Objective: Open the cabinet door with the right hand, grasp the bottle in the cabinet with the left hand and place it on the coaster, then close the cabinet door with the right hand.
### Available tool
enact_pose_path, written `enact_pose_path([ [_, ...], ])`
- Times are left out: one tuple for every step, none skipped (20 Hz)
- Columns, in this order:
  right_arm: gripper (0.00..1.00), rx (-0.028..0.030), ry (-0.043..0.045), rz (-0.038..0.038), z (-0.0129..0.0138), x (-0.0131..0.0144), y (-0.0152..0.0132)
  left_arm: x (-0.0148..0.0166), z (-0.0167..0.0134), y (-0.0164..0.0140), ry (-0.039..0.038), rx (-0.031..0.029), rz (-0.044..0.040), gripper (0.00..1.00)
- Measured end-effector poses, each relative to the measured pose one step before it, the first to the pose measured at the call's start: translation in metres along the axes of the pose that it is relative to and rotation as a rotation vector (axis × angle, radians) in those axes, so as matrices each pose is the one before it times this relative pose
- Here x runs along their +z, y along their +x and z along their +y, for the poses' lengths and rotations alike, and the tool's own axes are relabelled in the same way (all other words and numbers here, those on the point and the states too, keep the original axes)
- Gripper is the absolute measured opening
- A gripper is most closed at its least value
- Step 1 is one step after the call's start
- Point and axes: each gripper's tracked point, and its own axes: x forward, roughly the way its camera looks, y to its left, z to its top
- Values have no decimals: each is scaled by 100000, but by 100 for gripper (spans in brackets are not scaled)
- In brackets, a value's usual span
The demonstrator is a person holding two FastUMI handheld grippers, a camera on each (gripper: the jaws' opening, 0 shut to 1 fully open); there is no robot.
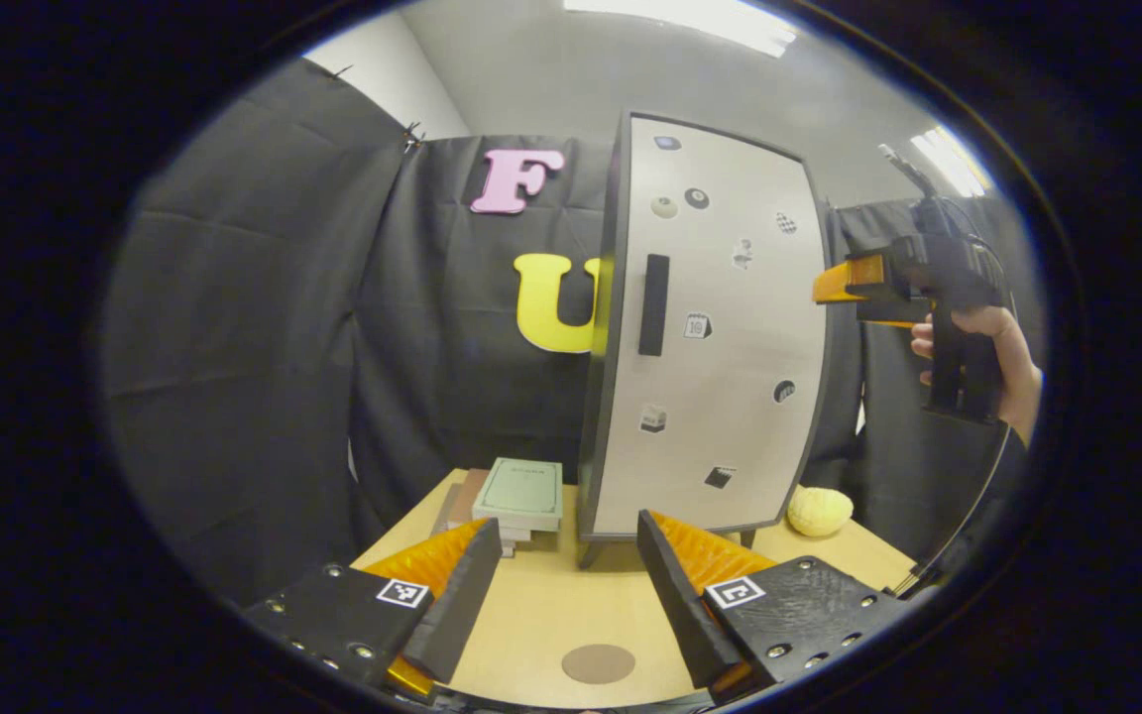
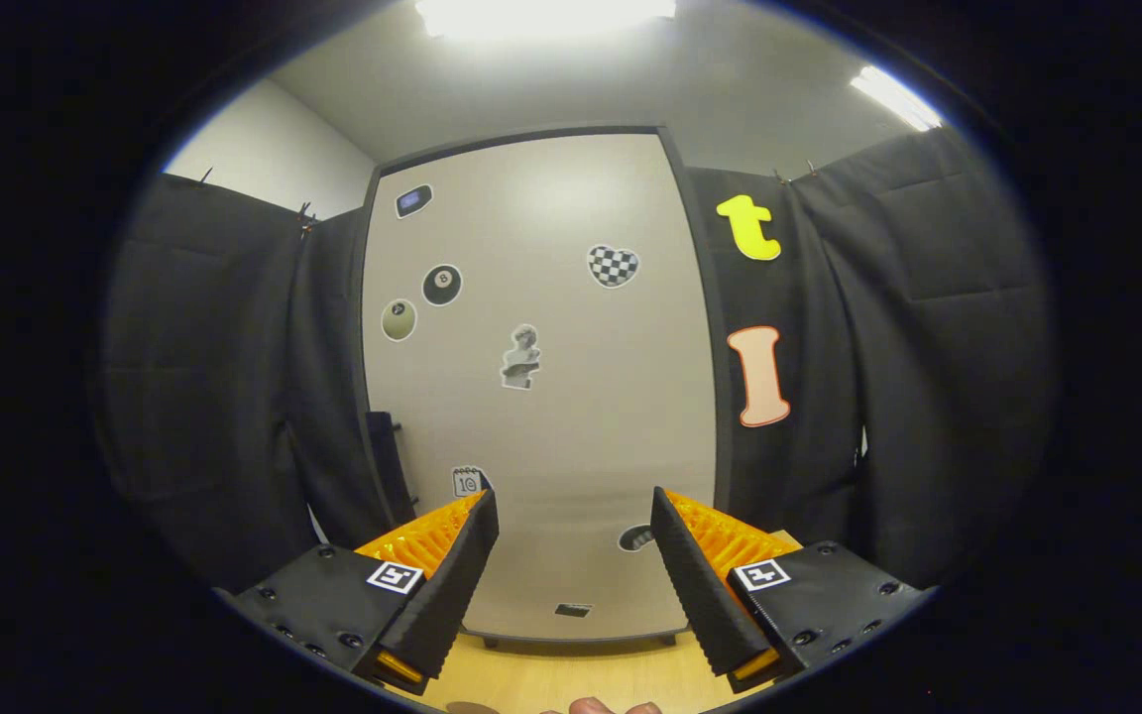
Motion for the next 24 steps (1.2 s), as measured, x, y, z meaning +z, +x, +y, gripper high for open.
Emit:
enact_pose_path([
  [98, 1485, 312, -226, 1048, 339, 535, -286, 361, -167, -172, 21, 459, 84],
  [98, 1643, 969, -39, 1073, 371, 751, -41, 713, -174, 546, 1348, -147, 86],
  [98, 1592, 1379, 516, 1047, 195, 712, -19, 731, -201, 717, 1486, -310, 86],
  [93, 1710, 1334, -238, 999, 450, 765, -244, 444, -380, 547, 1100, -108, 86],
  [98, 1417, 818, -415, 889, 388, 823, -31, 676, -216, 512, 1659, 50, 86],
  [98, 906, -5, -576, 766, 395, 806, -374, 845, -395, 254, 2029, 57, 86],
  [98, 408, -798, -900, 698, 349, 655, -292, 674, -279, -256, 1591, 397, 86],
  [98, 321, -1565, -782, 644, 237, 661, -444, 517, -13, -675, 1395, 676, 86],
  [98, 321, -1748, -578, 649, -7, 663, -472, 650, -69, -949, 1614, 908, 86],
  [98, 585, -1067, 273, 782, -116, 703, -635, 719, -110, -1154, 1513, 1045, 86],
  [98, 1122, -179, 563, 866, -191, 633, -399, 624, -137, -1290, 1320, 882, 86],
  [98, 1179, -150, 470, 846, -182, 588, -280, 629, 173, -1233, 1235, 711, 86],
  [98, 969, -257, 379, 803, -335, 523, -292, 790, 12, -1071, 1412, 588, 86],
  [98, 957, -742, 97, 775, -229, 575, -389, 784, 258, -984, 1316, 782, 86],
  [98, 489, -1319, -93, 688, -300, 549, -335, 700, 150, -865, 1276, 965, 86],
  [98, 191, -1798, 89, 593, -321, 567, -375, 571, 156, -756, 1239, 883, 86],
  [98, 79, -1952, 182, 402, -457, 654, -186, 669, 324, -694, 1057, 638, 83],
  [98, -292, -1902, 533, 305, -359, 548, -135, 498, 273, -661, 935, 618, 85],
  [98, -514, -1569, 447, 368, -405, 515, -120, 491, 327, -693, 704, 951, 84],
  [98, -757, -1342, 562, 328, -344, 391, -164, 341, 290, -486, 722, 900, 83],
  [98, -736, -928, 537, 224, -364, 342, 204, 293, 408, -406, 510, 184, 86],
  [98, -1237, -626, 618, 129, -280, 525, -258, -174, -186, -449, 143, 289, 86],
  [98, -1249, -293, 916, 121, -292, 415, 3, -80, -127, -416, -32, 102, 84],
  [98, -1095, 103, 613, 118, -178, 436, 44, 109, 88, -473, -44, -279, 84],
])
